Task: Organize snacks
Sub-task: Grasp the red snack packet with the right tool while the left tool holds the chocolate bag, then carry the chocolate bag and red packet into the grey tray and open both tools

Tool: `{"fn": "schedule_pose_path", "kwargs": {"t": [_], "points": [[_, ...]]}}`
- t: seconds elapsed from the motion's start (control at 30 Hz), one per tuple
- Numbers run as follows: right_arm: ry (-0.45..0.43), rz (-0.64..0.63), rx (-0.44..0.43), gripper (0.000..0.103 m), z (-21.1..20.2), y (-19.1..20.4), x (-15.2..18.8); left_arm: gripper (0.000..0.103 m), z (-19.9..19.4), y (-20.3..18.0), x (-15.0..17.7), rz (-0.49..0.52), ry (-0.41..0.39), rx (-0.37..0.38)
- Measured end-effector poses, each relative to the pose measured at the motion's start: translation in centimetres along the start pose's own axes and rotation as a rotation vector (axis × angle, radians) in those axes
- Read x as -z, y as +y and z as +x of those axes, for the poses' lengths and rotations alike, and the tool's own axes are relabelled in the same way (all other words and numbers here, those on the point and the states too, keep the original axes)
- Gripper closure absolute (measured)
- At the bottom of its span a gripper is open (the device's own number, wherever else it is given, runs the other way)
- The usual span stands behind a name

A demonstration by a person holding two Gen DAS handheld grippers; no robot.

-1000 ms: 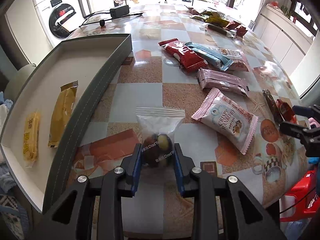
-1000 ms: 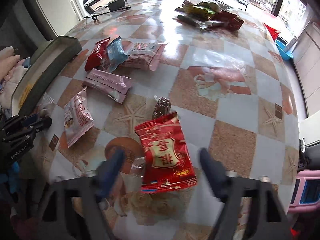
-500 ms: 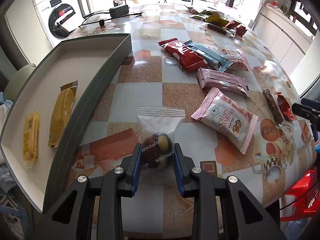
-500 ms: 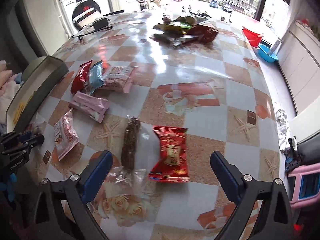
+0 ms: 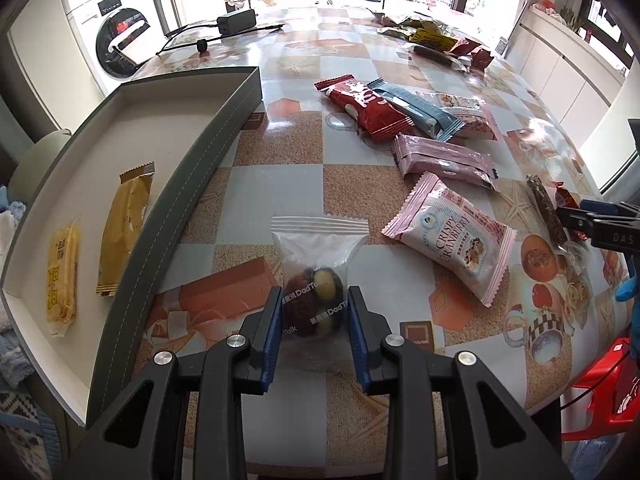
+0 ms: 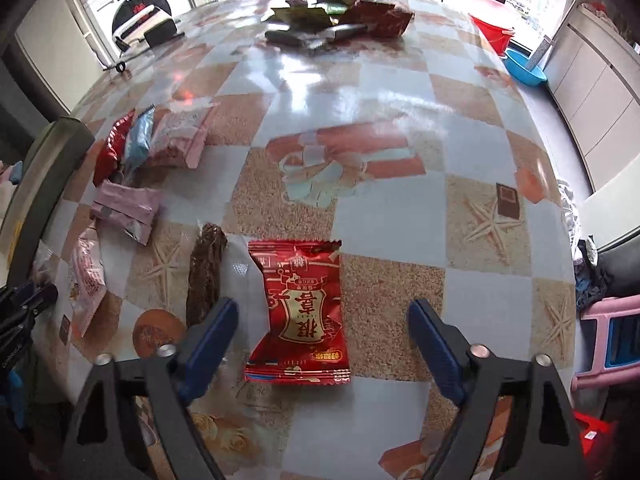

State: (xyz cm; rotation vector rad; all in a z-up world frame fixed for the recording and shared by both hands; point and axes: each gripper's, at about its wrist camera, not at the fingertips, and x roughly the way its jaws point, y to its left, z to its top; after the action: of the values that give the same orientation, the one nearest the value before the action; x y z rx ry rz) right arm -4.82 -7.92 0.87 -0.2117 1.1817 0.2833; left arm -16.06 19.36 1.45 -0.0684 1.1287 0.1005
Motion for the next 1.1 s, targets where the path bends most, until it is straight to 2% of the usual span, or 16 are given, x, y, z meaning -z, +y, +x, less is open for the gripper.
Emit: {"fn": "schedule_pose_path", "kwargs": {"t": [0.03, 0.07, 0.1, 0.17, 0.23, 0.33, 0.5, 0.6, 0.73, 0.77, 0.8, 0.83, 0.93, 1.07, 1.1], "points": [[-0.006, -0.004, -0.004, 0.033, -0.2, 0.2, -0.1, 0.068, 0.0, -0.1, 0.0, 0.004, 0.001, 0.0], [-0.011, -0.005, 0.0, 0.058, -0.5, 0.3, -0.1, 0.068, 0.0, -0.1, -0.1, 0.007, 0.001, -0.001], [-0.007, 0.003, -0.009, 0.071, -0.6, 0.1, -0.2, 0.067, 0.0, -0.1, 0.0, 0.009, 0.0, -0.001], [-0.009, 0.038, -0.042, 0.071, -0.7, -0.6, -0.1, 0.067, 0.1, -0.1, 0.0, 0.007, -0.002, 0.006], [-0.028, 0.081, -0.088, 0.076, -1.3, -1.3, 0.2, 0.071, -0.1, 0.3, 0.0, -0.014, -0.007, 0.036], [-0.055, 0.134, -0.16, 0.077, -2.4, -2.2, 0.5, 0.072, -0.4, 0.8, 0.2, -0.04, -0.011, 0.082], [-0.08, 0.137, -0.198, 0.077, -3.8, -1.9, 0.3, 0.072, -0.8, 0.6, 0.0, -0.045, -0.022, 0.087], [-0.082, 0.128, -0.166, 0.076, -3.8, -1.7, -0.1, 0.072, -1.0, 0.4, 0.0, -0.037, -0.021, 0.083], [-0.02, 0.132, -0.136, 0.073, -2.3, -2.3, -0.3, 0.072, -1.0, 0.5, 0.1, -0.037, -0.014, 0.087], [-0.012, 0.121, -0.112, 0.063, -2.0, -2.3, -0.2, 0.072, -1.0, 0.5, 0.2, -0.038, -0.014, 0.086], [-0.006, 0.108, -0.093, 0.046, -1.7, -2.2, -0.1, 0.072, -1.0, 0.6, 0.2, -0.039, -0.013, 0.087], [-0.005, 0.102, -0.085, 0.042, -1.4, -2.2, -0.1, 0.072, -1.0, 0.6, 0.2, -0.041, -0.011, 0.088], [0.007, 0.099, -0.065, 0.042, -0.8, -2.1, 0.0, 0.072, -1.0, 0.5, 0.1, -0.038, -0.01, 0.087], [0.002, 0.056, 0.025, 0.043, -0.3, -1.6, -0.4, 0.072, -0.8, 0.4, 0.2, -0.032, -0.007, 0.086], [-0.002, 0.046, 0.038, 0.051, -0.4, -1.5, -0.4, 0.072, -0.8, 0.3, 0.2, -0.031, -0.006, 0.086]]}}
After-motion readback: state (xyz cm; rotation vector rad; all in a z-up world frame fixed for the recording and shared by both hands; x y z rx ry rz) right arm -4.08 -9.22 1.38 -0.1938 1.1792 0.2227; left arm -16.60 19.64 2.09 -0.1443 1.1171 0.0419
